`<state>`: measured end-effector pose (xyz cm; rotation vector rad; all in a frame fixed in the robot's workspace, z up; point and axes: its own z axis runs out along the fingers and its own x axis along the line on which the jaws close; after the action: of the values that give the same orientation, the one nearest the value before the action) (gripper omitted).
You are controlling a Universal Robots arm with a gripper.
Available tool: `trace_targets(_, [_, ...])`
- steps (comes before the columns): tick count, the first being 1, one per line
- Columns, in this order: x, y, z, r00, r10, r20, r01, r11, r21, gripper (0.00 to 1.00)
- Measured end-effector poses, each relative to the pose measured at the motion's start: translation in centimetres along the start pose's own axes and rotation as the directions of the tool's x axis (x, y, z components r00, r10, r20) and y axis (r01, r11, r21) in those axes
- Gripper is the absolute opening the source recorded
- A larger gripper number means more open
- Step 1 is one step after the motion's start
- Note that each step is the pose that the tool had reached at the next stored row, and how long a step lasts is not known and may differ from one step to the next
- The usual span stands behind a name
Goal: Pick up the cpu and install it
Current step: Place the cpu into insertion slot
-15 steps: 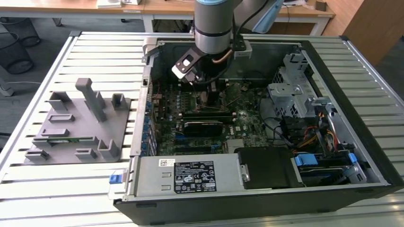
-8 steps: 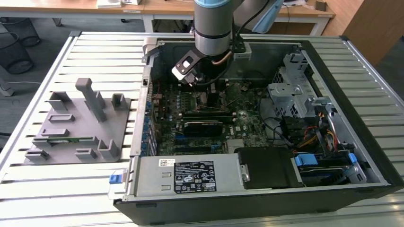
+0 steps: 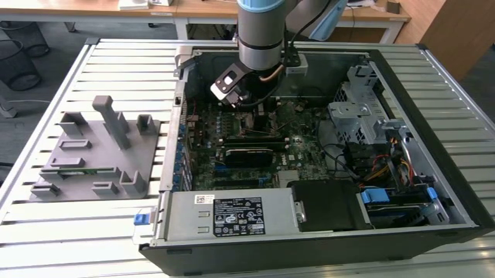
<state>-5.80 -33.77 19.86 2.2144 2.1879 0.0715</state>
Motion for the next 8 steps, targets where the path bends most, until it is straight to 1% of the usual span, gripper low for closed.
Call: trace_targets(8, [-0.02,0.0,0.33,1.0,0.0,0.0,0.0,1.0,0.0,0.54])
